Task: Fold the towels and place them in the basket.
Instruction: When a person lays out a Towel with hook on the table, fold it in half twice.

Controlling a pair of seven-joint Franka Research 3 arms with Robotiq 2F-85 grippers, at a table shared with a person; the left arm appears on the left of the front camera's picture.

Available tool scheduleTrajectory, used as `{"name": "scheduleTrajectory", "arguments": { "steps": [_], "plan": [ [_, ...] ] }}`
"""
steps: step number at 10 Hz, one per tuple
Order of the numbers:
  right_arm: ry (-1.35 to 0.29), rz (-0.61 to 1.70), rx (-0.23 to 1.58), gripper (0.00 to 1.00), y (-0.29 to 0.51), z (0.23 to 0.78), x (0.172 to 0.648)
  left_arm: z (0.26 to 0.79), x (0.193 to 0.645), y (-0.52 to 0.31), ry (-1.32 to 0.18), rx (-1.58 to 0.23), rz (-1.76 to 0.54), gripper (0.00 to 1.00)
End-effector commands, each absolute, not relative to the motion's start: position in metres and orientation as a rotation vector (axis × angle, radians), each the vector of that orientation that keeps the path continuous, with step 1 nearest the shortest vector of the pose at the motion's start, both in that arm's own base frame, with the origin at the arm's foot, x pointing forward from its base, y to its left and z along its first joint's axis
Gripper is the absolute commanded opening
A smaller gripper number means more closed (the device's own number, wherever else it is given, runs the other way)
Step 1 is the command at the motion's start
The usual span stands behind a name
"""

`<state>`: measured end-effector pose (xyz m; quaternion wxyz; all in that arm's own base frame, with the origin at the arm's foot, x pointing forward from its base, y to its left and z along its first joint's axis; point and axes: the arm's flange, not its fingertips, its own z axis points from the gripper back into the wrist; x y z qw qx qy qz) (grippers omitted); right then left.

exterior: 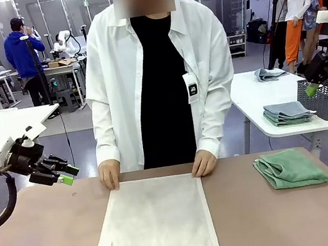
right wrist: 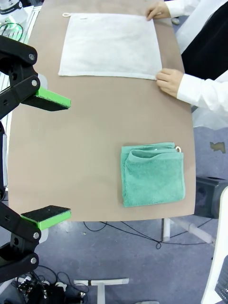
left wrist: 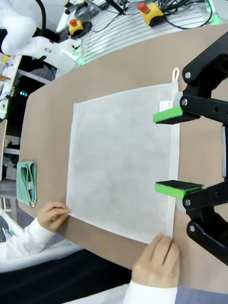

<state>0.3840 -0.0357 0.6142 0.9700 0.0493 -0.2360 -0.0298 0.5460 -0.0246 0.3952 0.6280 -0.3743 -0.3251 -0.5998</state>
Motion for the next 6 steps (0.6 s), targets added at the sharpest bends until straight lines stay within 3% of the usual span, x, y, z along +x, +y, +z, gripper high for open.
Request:
{"name": "scheduleTrajectory", "arguments": {
  "steps": [1, 6],
  "plan": [
    [-0.480, -0.073, 0.102, 1.00, -0.0364, 0.6144, 0.3866, 0.3974, 0.5447, -0.0247, -0.748, -0.854, -1.376, 0.62],
    [-0.480, -0.073, 0.102, 1.00, -0.0364, 0.6144, 0.3866, 0.3974, 0.5447, -0.0247, -0.748, -0.854, -1.376, 0.62]
  ]
}}
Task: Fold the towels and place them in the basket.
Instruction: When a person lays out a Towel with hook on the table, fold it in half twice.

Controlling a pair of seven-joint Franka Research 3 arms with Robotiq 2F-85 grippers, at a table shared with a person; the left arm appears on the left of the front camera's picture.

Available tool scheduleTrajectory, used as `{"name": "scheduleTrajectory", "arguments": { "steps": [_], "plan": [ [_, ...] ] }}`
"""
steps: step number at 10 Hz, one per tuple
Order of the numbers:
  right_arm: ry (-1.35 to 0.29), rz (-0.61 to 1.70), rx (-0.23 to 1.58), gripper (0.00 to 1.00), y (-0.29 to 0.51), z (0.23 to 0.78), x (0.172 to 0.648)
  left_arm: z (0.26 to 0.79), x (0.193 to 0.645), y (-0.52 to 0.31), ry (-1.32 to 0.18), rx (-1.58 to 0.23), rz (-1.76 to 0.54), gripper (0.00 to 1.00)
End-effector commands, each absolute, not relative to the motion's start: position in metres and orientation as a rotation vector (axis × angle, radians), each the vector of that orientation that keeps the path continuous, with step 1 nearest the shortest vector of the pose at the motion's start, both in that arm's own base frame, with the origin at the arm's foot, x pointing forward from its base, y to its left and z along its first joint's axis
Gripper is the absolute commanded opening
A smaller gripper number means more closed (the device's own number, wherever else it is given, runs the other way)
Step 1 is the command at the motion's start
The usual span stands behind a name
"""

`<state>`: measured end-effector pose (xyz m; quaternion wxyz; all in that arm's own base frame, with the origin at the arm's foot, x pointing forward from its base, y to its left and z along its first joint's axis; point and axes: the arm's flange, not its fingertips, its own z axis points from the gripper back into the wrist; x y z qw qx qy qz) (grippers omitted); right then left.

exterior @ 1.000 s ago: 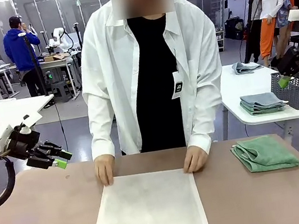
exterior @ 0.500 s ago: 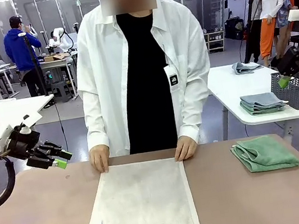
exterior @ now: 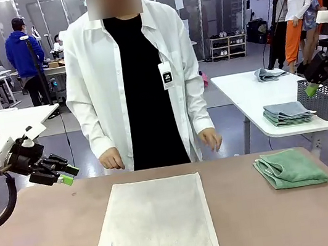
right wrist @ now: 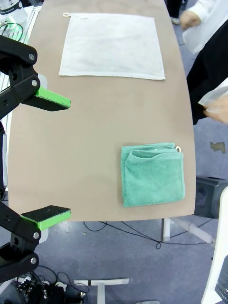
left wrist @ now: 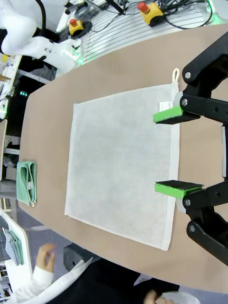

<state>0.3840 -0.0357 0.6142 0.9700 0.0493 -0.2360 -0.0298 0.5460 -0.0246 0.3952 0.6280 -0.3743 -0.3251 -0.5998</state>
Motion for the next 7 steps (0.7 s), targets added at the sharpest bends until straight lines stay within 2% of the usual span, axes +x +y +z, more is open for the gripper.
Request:
{"name": "scheduleTrajectory", "arguments": {
  "steps": [1, 2, 3, 4, 5, 7],
  "plan": [
    [-0.477, -0.060, 0.100, 1.00, -0.036, 0.614, 0.384, 0.395, 0.546, -0.025, -0.745, -0.858, -1.375, 0.62],
    [-0.475, 0.013, 0.106, 1.00, -0.033, 0.617, 0.386, 0.407, 0.543, -0.025, -0.757, -0.817, -1.372, 0.75],
    [-0.485, 0.099, 0.103, 1.00, -0.024, 0.623, 0.390, 0.427, 0.537, -0.025, -0.748, -0.750, -1.393, 0.82],
    [-0.492, 0.217, 0.083, 1.00, -0.009, 0.633, 0.393, 0.454, 0.525, -0.033, -0.729, -0.680, -1.412, 0.95],
    [-0.506, 0.328, 0.051, 1.00, 0.007, 0.642, 0.397, 0.478, 0.513, -0.045, -0.743, -0.616, -1.443, 1.00],
    [-0.505, 0.618, -0.046, 1.00, 0.056, 0.657, 0.409, 0.522, 0.486, -0.083, -0.677, -0.483, -1.504, 1.00]
  ]
}}
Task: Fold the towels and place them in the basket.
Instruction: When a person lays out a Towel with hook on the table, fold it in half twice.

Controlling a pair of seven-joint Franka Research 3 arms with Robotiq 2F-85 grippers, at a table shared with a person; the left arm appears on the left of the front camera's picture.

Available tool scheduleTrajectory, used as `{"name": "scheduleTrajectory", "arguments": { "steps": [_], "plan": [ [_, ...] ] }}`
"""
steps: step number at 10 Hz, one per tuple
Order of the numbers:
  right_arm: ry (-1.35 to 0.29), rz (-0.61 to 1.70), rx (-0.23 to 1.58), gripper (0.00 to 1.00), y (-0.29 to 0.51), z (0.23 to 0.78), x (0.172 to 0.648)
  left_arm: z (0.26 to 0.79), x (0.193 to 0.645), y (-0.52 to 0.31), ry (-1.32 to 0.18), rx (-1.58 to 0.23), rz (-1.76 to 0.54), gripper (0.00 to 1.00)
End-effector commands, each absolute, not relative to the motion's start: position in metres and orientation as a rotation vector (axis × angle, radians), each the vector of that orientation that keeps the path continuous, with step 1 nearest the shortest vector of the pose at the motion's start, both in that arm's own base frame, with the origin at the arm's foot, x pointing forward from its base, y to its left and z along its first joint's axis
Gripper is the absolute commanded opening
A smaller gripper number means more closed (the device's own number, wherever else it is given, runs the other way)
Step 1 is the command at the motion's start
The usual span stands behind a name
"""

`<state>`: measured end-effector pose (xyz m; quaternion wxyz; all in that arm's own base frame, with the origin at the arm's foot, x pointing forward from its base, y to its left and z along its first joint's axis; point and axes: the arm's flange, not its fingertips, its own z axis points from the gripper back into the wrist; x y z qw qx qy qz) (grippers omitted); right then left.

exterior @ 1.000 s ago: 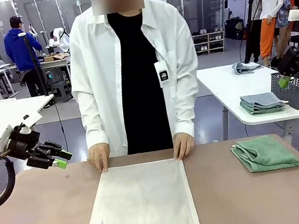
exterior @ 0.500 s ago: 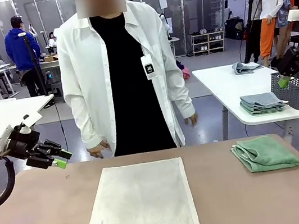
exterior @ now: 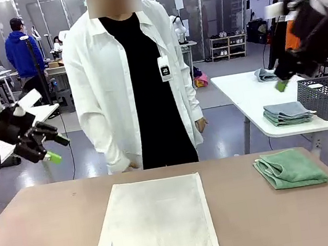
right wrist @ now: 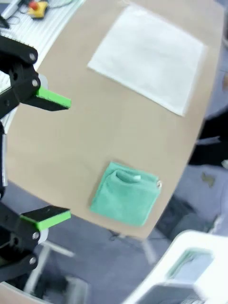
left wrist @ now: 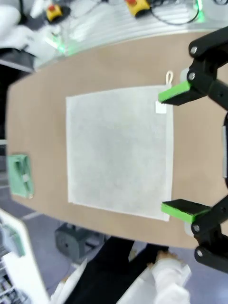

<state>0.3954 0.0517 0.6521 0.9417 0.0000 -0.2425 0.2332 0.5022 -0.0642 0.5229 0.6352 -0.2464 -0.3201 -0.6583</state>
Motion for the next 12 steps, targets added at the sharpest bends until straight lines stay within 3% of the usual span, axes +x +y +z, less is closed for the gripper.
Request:
{"name": "scheduleTrajectory", "arguments": {
  "steps": [1, 5, 8, 12],
  "plan": [
    [-0.491, 0.806, -0.103, 1.00, 0.090, 0.656, 0.412, 0.543, 0.468, -0.115, -0.609, -0.365, -1.516, 1.00],
    [-0.439, 1.272, -0.216, 1.00, 0.206, 0.608, 0.407, 0.578, 0.401, -0.204, -0.436, -0.018, -1.536, 1.00],
    [-0.421, 1.533, -0.211, 1.00, 0.244, 0.547, 0.400, 0.567, 0.377, -0.231, -0.316, 0.125, -1.595, 1.00],
    [-0.327, 1.597, -0.193, 1.00, 0.270, 0.515, 0.396, 0.535, 0.371, -0.237, -0.280, 0.171, -1.583, 1.00]
  ]
}}
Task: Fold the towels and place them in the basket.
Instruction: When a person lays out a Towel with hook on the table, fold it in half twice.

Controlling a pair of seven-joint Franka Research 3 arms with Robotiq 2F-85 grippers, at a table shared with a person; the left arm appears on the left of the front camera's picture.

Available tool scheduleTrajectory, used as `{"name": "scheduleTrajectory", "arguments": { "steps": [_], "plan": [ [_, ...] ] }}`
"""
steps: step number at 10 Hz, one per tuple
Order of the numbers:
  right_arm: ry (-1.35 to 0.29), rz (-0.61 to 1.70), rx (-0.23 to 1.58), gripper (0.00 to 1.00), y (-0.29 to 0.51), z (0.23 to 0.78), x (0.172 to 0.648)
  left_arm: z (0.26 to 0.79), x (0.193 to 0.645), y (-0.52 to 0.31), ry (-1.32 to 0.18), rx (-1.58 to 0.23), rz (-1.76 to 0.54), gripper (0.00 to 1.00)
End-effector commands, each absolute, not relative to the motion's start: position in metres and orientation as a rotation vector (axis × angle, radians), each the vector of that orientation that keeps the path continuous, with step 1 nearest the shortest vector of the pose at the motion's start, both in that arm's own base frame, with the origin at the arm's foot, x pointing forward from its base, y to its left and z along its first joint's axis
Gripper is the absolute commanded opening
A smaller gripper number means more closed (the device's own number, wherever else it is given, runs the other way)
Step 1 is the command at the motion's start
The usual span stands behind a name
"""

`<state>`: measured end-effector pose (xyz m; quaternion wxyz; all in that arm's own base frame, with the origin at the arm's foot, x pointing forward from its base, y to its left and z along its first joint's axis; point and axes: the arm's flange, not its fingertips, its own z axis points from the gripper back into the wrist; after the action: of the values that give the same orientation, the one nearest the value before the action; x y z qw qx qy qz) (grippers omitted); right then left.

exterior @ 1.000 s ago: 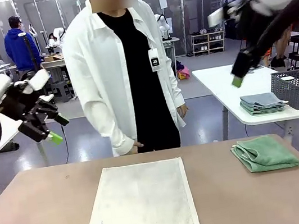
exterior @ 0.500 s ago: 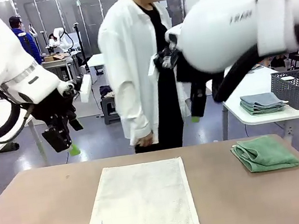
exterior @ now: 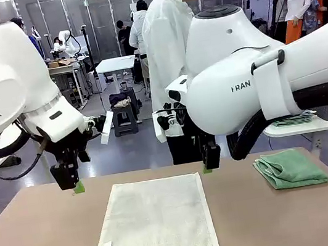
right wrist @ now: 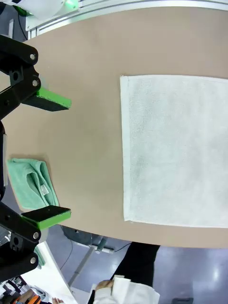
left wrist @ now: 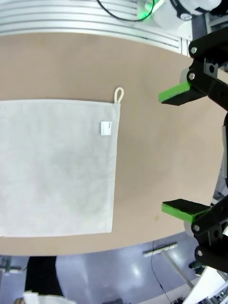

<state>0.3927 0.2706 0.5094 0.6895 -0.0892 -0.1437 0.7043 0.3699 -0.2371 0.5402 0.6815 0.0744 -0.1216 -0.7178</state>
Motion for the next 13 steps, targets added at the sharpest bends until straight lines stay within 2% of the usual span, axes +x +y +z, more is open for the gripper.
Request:
{"name": "scheduleTrajectory", "arguments": {
  "steps": [1, 5, 7, 11, 13],
  "plan": [
    [-0.312, 1.548, -0.212, 1.00, 0.273, 0.516, 0.398, 0.531, 0.371, -0.236, -0.297, 0.183, -1.614, 1.00],
    [-0.318, 1.573, -0.199, 1.00, 0.271, 0.510, 0.395, 0.536, 0.370, -0.236, -0.272, 0.150, -1.615, 1.00],
    [-0.256, 1.545, -0.189, 1.00, 0.268, 0.489, 0.391, 0.511, 0.369, -0.227, -0.261, 0.156, -1.597, 1.00],
    [-0.236, 1.529, -0.128, 1.00, 0.269, 0.423, 0.365, 0.449, 0.354, -0.221, -0.235, 0.080, -1.585, 1.00],
    [-0.222, 1.495, -0.122, 1.00, 0.279, 0.386, 0.359, 0.413, 0.346, -0.221, -0.209, 0.101, -1.534, 1.00]
  ]
}}
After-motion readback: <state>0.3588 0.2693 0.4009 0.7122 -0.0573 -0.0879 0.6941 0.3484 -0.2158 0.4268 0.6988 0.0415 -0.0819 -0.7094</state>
